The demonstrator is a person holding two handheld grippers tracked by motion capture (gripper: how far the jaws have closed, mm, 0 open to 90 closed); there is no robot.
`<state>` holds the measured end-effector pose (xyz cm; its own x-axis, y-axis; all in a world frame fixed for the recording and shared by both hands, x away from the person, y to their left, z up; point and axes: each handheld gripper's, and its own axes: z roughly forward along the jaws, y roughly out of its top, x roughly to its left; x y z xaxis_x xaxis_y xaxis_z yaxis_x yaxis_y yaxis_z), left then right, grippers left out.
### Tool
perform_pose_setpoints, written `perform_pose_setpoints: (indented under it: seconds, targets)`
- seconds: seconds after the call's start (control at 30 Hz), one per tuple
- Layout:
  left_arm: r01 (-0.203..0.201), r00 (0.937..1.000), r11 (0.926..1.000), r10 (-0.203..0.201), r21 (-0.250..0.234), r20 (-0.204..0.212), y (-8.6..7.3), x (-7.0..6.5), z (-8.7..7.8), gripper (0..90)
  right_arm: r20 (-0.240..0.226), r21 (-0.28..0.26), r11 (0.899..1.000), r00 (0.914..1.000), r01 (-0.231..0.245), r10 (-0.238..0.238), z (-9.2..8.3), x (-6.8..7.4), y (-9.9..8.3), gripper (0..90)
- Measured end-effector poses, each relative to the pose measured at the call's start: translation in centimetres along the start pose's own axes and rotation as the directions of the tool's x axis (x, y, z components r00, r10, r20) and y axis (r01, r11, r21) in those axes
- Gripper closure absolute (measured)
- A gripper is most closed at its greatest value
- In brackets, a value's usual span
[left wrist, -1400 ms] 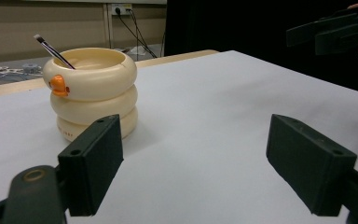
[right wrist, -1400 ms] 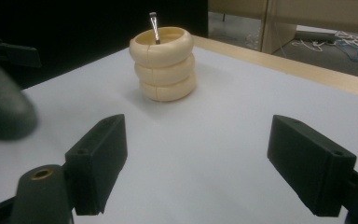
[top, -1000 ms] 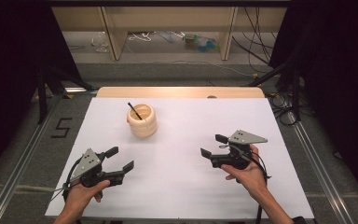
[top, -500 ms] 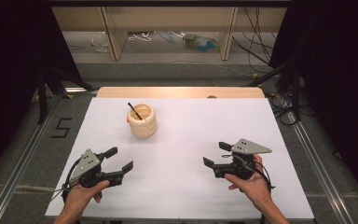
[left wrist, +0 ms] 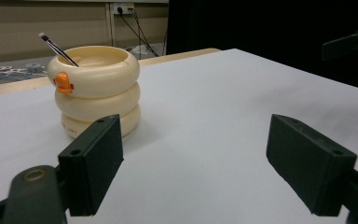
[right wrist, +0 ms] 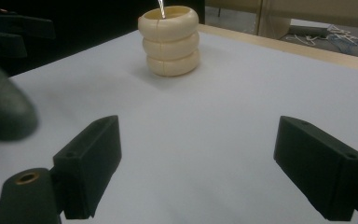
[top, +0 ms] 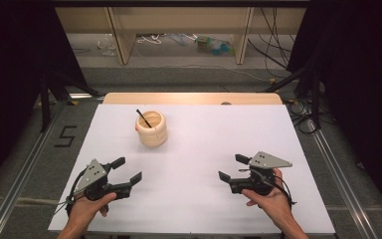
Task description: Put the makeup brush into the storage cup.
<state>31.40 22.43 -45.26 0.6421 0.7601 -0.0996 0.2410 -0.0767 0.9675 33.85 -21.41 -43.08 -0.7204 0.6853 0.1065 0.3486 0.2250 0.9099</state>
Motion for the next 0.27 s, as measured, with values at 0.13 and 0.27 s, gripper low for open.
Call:
perform_pose_setpoints:
  seconds: [0.13, 0.27]
  targets:
    - [0.001, 1.0000, 1.0000, -0.001, -0.001, 0.000, 0.00, 0.01, 0.02, 18.6, 0.001, 0.006, 1.000, 1.0000, 0.004, -0.004, -0.10, -0.14, 0.05, 16.0]
    - [-0.001, 1.0000, 1.0000, 0.001, 0.001, 0.000, 0.00, 0.00, 0.00, 18.6, -0.001, 0.005, 1.000, 1.0000, 0.005, -0.005, -0.07, -0.14, 0.05, 16.0]
